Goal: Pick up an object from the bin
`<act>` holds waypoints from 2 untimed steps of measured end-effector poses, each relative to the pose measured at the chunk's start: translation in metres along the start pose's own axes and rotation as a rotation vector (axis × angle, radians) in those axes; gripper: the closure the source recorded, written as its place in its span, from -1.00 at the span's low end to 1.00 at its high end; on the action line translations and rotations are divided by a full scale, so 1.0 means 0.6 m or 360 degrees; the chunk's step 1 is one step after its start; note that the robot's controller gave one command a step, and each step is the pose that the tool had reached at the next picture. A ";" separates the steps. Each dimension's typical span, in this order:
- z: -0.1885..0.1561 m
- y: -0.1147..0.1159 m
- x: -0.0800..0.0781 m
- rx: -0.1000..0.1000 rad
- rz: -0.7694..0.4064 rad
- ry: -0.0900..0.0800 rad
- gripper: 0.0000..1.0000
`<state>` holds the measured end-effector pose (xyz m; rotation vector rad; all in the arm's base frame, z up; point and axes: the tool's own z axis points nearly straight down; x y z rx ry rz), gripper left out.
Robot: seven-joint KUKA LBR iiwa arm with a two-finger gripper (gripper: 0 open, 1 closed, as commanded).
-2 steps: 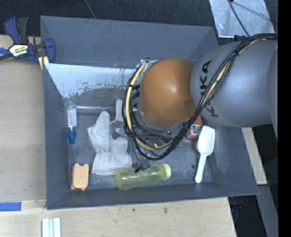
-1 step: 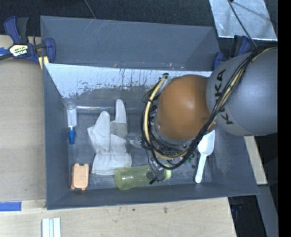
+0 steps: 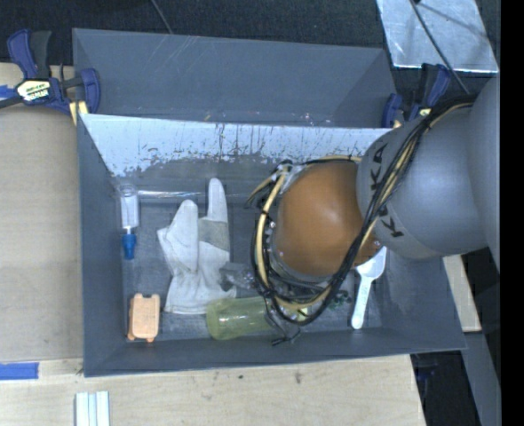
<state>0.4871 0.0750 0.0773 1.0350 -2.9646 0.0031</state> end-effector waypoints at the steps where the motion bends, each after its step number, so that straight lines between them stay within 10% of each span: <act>1: 0.008 -0.008 -0.008 -0.0002 0.0189 0.0000 1.00; 2: 0.007 -0.009 -0.009 -0.0002 0.0193 -0.0003 1.00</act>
Offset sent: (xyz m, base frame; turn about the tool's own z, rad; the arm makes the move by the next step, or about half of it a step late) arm 0.0000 0.0000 0.0000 0.0000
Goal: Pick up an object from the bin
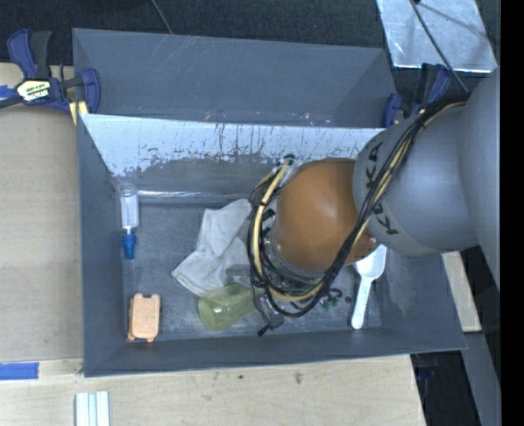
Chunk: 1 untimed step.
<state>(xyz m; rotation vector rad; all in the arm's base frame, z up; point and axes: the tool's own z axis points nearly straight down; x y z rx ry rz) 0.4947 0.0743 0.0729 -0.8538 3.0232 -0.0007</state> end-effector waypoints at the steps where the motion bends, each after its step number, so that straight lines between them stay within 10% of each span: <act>1: -0.006 0.001 0.001 -0.0002 0.0001 0.0002 1.00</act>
Offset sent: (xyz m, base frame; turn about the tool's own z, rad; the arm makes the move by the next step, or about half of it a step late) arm -0.0001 0.0000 0.0436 0.0000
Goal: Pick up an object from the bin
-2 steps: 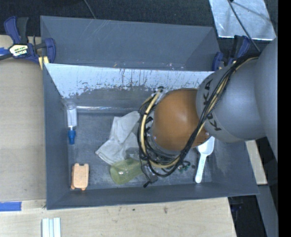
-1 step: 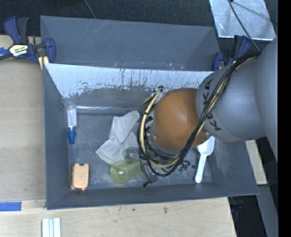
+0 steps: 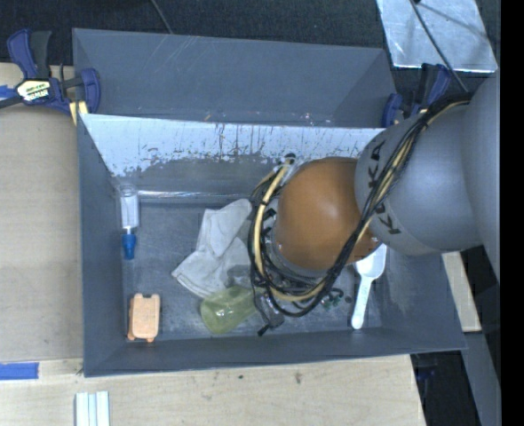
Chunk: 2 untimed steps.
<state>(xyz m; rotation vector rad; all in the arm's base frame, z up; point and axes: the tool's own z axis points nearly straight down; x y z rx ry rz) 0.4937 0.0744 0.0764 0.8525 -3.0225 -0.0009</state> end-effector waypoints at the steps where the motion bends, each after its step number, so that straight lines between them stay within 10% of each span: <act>1: -0.033 0.001 0.001 -0.0003 0.0000 0.0004 1.00; 2: -0.058 0.000 -0.001 0.0002 0.0000 -0.0004 1.00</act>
Offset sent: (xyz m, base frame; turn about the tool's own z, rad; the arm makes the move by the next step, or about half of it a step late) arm -0.0001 0.0000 0.0836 0.0000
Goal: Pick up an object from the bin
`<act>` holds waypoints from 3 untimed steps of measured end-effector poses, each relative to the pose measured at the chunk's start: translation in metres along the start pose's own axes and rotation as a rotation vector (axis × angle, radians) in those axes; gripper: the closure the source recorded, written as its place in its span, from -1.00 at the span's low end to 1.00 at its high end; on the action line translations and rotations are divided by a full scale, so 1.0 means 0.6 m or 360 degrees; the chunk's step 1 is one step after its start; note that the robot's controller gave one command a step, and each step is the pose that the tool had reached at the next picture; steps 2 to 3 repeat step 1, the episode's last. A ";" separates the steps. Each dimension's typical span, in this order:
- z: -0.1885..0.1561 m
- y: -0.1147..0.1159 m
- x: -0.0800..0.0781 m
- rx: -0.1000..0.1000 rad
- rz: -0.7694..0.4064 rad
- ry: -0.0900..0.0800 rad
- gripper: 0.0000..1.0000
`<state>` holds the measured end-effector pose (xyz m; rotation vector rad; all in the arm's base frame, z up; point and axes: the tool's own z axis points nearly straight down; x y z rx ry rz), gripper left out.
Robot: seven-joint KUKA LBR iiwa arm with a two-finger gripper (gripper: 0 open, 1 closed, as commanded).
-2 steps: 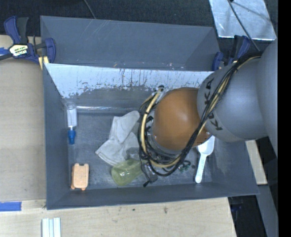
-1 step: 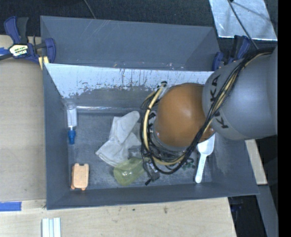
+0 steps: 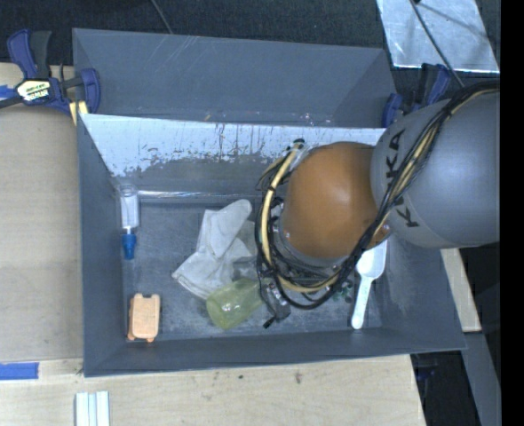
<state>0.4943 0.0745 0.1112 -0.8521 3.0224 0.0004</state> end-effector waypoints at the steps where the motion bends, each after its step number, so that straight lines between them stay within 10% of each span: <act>1: -0.030 0.001 0.002 -0.0003 0.0001 0.0006 1.00; 3: -0.030 0.001 0.002 -0.0003 0.0001 0.0006 1.00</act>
Offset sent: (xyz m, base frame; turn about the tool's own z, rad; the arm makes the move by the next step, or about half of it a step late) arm 0.0000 0.0000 0.0579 0.0000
